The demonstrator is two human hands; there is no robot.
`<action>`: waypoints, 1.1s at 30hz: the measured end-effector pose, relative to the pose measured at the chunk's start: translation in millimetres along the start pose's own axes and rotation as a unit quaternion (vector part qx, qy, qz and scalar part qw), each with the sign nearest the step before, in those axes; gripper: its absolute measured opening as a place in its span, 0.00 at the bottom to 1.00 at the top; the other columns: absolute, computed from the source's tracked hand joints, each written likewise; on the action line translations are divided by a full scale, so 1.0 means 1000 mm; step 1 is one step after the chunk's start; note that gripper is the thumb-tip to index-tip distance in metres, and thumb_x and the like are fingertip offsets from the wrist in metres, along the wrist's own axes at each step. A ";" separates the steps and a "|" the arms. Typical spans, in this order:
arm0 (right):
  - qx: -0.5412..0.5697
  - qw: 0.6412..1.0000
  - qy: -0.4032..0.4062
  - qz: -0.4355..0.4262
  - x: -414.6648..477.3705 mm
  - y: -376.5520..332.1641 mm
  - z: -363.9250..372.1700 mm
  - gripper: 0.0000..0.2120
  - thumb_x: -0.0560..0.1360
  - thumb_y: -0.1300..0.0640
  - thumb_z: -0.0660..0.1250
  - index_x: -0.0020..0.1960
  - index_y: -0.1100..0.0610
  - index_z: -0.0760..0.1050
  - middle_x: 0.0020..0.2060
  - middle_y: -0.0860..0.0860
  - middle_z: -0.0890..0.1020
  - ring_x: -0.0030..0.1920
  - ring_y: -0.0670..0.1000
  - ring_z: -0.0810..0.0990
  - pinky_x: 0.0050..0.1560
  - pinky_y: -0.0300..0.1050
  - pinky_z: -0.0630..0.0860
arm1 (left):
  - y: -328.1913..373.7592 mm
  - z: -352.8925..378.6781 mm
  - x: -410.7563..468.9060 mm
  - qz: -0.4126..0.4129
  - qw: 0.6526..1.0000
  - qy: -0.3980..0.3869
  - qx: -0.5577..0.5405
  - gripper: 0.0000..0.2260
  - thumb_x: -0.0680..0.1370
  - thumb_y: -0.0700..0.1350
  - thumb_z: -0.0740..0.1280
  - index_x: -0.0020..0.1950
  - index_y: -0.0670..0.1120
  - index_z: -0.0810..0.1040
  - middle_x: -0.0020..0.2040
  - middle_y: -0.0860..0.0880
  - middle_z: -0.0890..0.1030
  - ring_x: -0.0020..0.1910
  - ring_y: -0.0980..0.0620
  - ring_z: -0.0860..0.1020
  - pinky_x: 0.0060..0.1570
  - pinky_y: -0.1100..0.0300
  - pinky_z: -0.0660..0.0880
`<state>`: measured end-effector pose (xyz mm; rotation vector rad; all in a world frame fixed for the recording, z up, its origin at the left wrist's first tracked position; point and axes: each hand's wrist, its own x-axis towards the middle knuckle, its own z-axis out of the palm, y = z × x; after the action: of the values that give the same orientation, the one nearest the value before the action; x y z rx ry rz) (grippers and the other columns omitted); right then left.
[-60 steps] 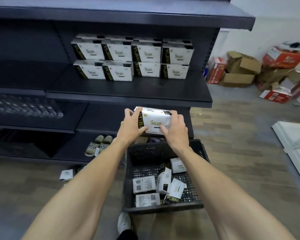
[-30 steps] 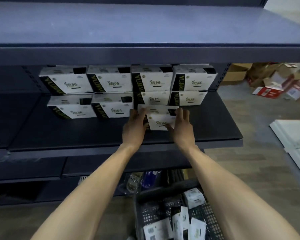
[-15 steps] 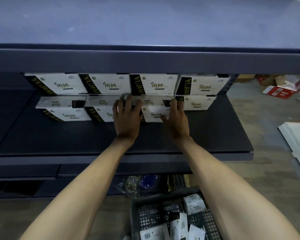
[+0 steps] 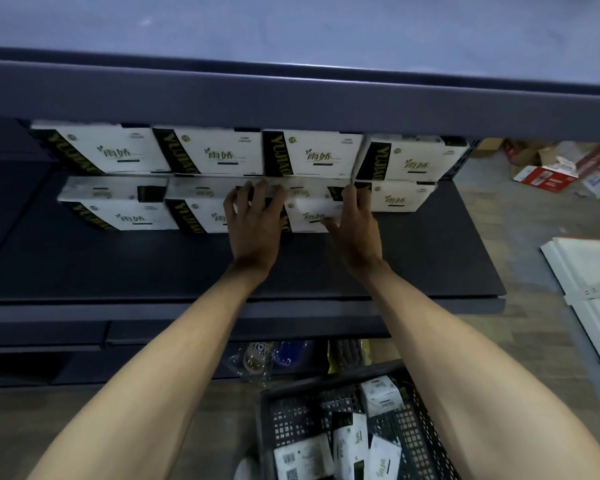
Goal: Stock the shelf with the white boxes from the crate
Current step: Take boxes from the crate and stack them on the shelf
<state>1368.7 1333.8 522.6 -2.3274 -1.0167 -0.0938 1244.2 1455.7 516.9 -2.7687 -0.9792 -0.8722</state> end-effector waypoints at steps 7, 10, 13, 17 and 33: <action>0.008 0.998 -0.026 0.048 -0.016 -0.011 -0.015 0.35 0.75 0.57 0.72 0.75 0.56 0.58 0.71 0.57 0.67 0.62 0.62 0.76 0.53 0.57 0.79 | -0.004 -0.013 -0.001 0.015 0.998 -0.060 -0.023 0.19 0.79 0.42 0.65 0.70 0.49 0.71 0.69 0.45 0.71 0.69 0.42 0.67 0.71 0.47 0.58; 0.004 0.996 -0.050 0.078 -0.030 -0.014 -0.025 0.39 0.74 0.51 0.72 0.77 0.52 0.53 0.72 0.56 0.67 0.64 0.63 0.75 0.55 0.57 0.75 | -0.012 -0.017 -0.005 0.031 0.995 -0.083 -0.041 0.24 0.78 0.43 0.67 0.74 0.48 0.67 0.73 0.44 0.67 0.75 0.41 0.61 0.74 0.46 0.52; 0.013 0.990 -0.067 0.119 -0.039 -0.016 -0.039 0.36 0.71 0.43 0.72 0.73 0.50 0.59 0.66 0.55 0.71 0.60 0.64 0.76 0.50 0.53 0.71 | -0.016 -0.024 -0.010 0.024 0.990 -0.124 -0.057 0.31 0.79 0.47 0.67 0.79 0.50 0.58 0.78 0.43 0.58 0.78 0.40 0.51 0.75 0.45 0.45; -0.041 0.992 -0.098 0.075 -0.057 -0.016 -0.060 0.24 0.77 0.49 0.67 0.69 0.55 0.64 0.63 0.57 0.73 0.57 0.66 0.77 0.47 0.52 0.73 | -0.013 -0.042 -0.017 0.041 0.983 -0.166 -0.066 0.34 0.78 0.48 0.68 0.80 0.53 0.54 0.80 0.43 0.52 0.79 0.42 0.47 0.75 0.46 0.44; -0.069 0.982 -0.178 -0.011 -0.219 0.083 -0.093 0.25 0.78 0.48 0.67 0.71 0.52 0.63 0.63 0.55 0.73 0.55 0.60 0.79 0.46 0.53 0.75 | 0.124 -0.075 -0.199 0.016 0.966 -0.257 -0.023 0.25 0.76 0.49 0.70 0.70 0.50 0.65 0.64 0.45 0.68 0.57 0.43 0.72 0.37 0.51 0.73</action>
<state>1286.3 1097.6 495.2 -2.5164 -1.2415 0.2614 1155.9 1228.3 486.4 -3.1091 -0.9744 -0.1618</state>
